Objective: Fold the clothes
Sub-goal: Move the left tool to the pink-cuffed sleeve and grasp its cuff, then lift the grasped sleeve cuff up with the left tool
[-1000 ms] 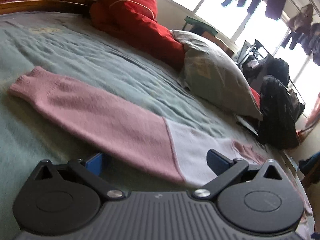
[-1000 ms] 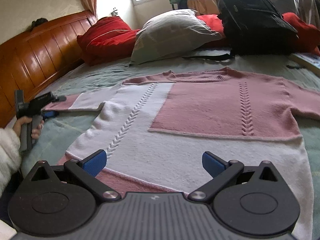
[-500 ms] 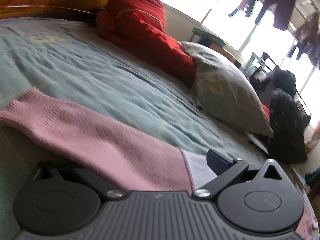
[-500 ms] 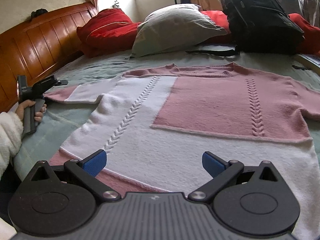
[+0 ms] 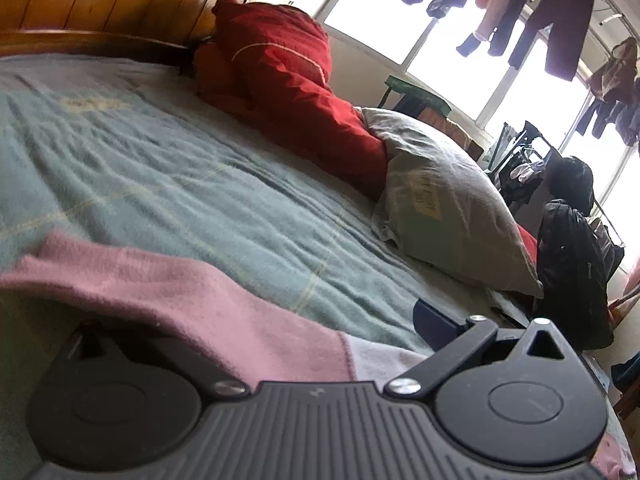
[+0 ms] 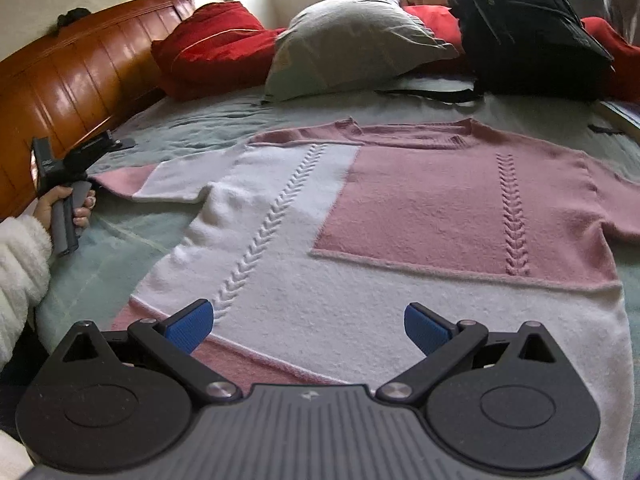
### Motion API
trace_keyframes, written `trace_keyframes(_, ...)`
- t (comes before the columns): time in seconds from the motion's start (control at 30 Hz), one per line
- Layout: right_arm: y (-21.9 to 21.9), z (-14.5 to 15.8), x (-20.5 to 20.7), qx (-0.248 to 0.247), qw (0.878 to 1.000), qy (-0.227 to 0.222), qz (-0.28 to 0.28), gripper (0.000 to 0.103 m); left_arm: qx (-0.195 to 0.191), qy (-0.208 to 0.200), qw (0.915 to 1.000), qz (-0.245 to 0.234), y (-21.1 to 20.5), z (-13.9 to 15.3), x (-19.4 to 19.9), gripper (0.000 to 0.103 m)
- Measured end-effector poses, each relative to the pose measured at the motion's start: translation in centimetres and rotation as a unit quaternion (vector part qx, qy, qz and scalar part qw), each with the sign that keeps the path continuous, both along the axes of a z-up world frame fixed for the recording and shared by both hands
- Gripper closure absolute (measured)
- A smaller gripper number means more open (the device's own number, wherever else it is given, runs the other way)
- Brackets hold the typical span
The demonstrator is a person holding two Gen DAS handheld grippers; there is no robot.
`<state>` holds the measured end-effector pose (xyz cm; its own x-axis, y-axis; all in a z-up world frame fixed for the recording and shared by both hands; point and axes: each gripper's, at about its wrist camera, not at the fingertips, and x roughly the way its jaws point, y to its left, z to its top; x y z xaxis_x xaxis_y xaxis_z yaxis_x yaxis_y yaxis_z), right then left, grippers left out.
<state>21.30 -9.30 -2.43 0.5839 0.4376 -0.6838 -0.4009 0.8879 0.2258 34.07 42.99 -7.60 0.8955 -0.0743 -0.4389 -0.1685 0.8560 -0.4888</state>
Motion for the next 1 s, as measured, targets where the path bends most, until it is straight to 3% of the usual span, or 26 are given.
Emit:
trace_keyframes(0.3,-1.4,0.4,-1.5,0.005,1.000,-0.004,0.002,0.000,0.012,0.005,0.9999,0.008,-2.8,3.2,0.4,0.001)
trace_keyframes(0.6,-3.0,0.3,-3.2,-0.013,1.000,0.021,0.013,0.000,0.008,0.005,1.0000,0.002,-6.6,6.9,0.6,0.001)
trace_keyframes(0.83,-5.3,0.4,-4.9,-0.010,1.000,0.019,0.023,0.000,0.016,0.004,0.9996,-0.022,-11.1,9.9,1.4,0.001)
trace_keyframes(1.0,-6.6,0.4,-5.6,-0.014,0.999,0.023,0.021,0.000,-0.002,0.010,0.9991,-0.041,-14.4,11.3,2.1,0.001)
